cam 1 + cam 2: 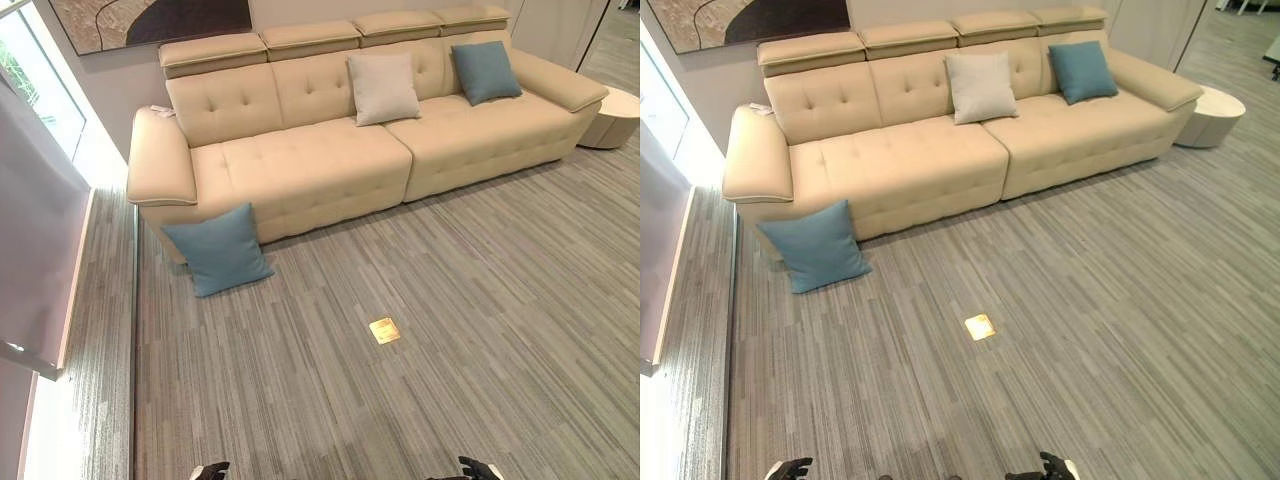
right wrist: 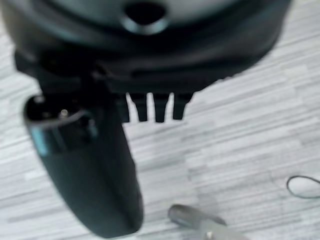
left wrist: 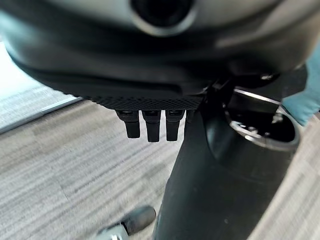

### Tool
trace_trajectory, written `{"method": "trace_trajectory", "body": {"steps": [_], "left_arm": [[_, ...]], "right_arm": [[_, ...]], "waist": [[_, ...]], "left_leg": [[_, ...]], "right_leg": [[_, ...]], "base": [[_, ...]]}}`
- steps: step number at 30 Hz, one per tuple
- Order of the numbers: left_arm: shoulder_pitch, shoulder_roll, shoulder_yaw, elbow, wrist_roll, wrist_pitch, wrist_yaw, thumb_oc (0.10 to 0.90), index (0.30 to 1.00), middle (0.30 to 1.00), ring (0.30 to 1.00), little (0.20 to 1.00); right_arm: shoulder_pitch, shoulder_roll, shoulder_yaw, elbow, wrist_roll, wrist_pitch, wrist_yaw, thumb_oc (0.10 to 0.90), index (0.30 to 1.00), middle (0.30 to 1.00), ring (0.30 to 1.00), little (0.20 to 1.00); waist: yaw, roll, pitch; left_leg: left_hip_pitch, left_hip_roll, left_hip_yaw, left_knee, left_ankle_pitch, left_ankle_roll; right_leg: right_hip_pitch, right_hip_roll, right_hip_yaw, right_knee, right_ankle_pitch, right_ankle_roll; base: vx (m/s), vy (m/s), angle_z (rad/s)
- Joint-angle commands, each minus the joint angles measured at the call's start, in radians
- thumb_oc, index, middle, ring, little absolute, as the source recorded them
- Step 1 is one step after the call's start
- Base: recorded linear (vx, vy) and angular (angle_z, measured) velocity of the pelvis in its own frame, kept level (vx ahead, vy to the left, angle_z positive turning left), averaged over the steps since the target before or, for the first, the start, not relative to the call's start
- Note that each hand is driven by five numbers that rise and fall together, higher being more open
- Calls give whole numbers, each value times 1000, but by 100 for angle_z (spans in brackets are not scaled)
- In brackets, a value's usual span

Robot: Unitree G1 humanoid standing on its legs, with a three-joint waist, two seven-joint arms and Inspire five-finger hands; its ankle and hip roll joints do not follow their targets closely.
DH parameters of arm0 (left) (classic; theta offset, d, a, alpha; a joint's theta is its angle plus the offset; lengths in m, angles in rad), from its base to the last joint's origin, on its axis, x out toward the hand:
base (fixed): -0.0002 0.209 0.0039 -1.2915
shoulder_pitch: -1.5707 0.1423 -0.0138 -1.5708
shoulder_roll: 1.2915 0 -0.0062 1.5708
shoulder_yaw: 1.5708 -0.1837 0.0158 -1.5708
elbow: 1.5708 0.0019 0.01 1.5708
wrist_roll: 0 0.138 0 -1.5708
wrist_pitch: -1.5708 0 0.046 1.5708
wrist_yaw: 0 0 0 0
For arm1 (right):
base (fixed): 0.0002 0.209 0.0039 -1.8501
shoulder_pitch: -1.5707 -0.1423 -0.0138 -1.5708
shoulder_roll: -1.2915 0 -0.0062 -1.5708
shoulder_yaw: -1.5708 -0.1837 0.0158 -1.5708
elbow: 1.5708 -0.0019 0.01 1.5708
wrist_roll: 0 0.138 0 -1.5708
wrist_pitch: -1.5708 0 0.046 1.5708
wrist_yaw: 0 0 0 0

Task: Pick up all the scattered cushions and arrange them neatly on the sofa.

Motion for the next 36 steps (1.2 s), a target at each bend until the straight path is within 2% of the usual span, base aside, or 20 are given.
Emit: {"method": "trace_trajectory", "body": {"steps": [1,6,24,31,33,34,36], "left_arm": [[-78,1,-10,30,10,-29,0,800,900,900,900,900],[-66,-4,7,27,-24,-35,-5,800,900,900,900,900],[-72,-8,-10,29,-12,-39,-5,800,900,900,900,900],[-71,-12,-7,31,-25,-42,-4,800,900,900,900,900],[-75,-13,-9,33,-27,-44,-3,800,900,900,900,900],[-84,-15,-13,31,-32,-45,-2,800,900,900,900,900],[-89,-17,-13,31,-32,-44,-2,800,900,900,900,900]], "right_arm": [[-31,-22,16,18,29,-17,-24,800,900,900,900,900],[-21,-16,15,13,31,-21,-25,800,900,900,900,900],[-38,-21,48,6,1,-27,-27,800,900,900,900,900],[-54,-28,62,1,-11,-33,-31,800,900,900,900,900],[-60,-30,62,-4,-10,-36,-35,800,900,900,900,900],[-68,-35,56,-7,-6,-35,-37,800,900,900,900,900],[-71,-38,54,-7,-6,-34,-39,800,900,900,900,900]], "waist": [[3,-17,-4],[8,-19,-3],[25,-23,7],[45,-26,20],[48,-32,30],[51,-39,45],[52,-39,45]], "left_leg": [[41,2,29,1,-106,-26],[47,3,23,1,-105,-27],[24,11,-15,8,-90,-40],[-16,14,-45,50,-87,-45],[-49,12,-52,85,-86,-48],[-103,7,-43,135,-82,-59],[-120,6,-38,151,-84,-60]], "right_leg": [[12,-63,-94,11,-43,102],[21,-60,-101,11,-50,98],[17,-54,-137,11,-62,86],[12,-54,-162,11,-66,75],[7,-59,-174,11,-65,72],[-3,-71,-198,11,-63,69],[-9,-76,-213,11,-62,69]], "base": [[0,0,0],[13,-12,0],[-4,-26,8],[-45,-30,16],[-112,-18,24],[-130,-8,44],[-79,-5,68]]}}
